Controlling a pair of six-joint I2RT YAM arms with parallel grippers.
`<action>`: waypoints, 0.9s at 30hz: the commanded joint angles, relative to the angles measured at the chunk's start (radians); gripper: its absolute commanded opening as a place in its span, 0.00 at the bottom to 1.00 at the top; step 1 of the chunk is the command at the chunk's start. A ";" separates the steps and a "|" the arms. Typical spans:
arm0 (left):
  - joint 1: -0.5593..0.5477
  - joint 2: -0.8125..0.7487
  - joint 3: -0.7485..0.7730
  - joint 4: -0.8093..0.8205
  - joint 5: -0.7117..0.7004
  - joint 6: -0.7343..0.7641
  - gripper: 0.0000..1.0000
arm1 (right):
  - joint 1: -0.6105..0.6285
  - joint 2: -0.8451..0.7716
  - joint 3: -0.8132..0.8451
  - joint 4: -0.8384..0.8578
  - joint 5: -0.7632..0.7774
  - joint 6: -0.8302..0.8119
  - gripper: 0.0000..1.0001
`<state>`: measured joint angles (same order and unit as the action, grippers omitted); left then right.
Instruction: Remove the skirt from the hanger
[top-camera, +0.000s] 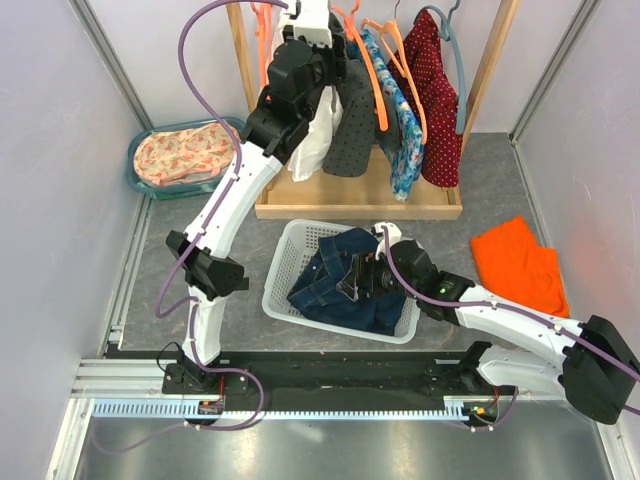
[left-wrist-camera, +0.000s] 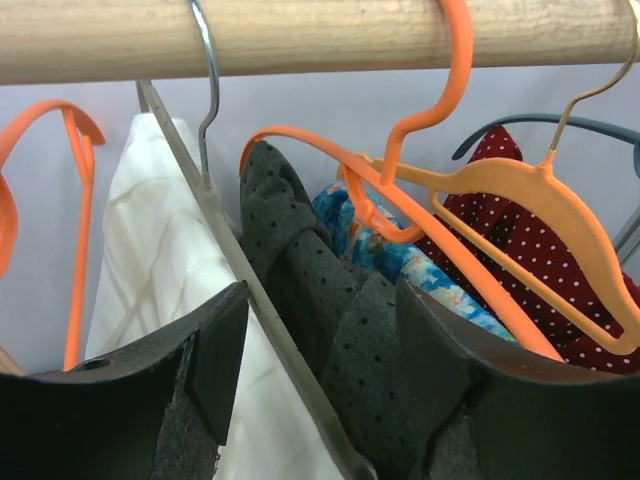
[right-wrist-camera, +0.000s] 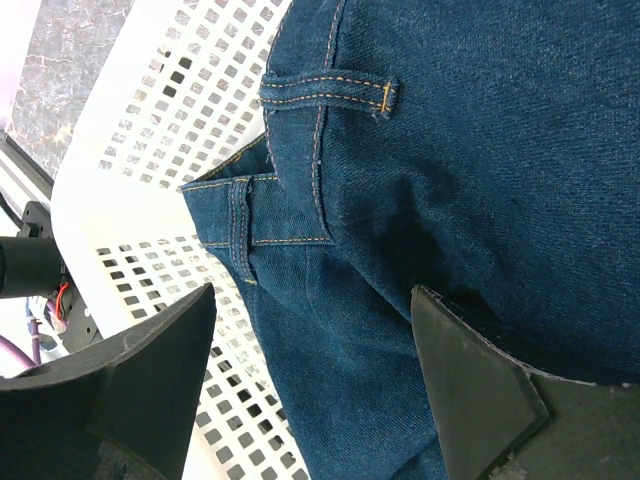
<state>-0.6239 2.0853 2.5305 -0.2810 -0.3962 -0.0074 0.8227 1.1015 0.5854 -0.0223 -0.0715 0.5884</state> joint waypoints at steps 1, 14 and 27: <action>0.027 0.010 -0.015 0.029 -0.029 0.017 0.54 | 0.003 -0.005 0.030 0.025 0.015 -0.016 0.85; 0.075 -0.042 -0.065 0.009 0.000 0.017 0.18 | 0.001 0.029 0.047 0.025 0.015 -0.021 0.84; 0.089 -0.059 -0.045 0.014 0.048 0.055 0.02 | 0.001 0.001 0.044 0.025 0.026 -0.018 0.82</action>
<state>-0.5446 2.0846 2.4630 -0.2829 -0.3649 0.0120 0.8223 1.1252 0.5900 -0.0219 -0.0628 0.5793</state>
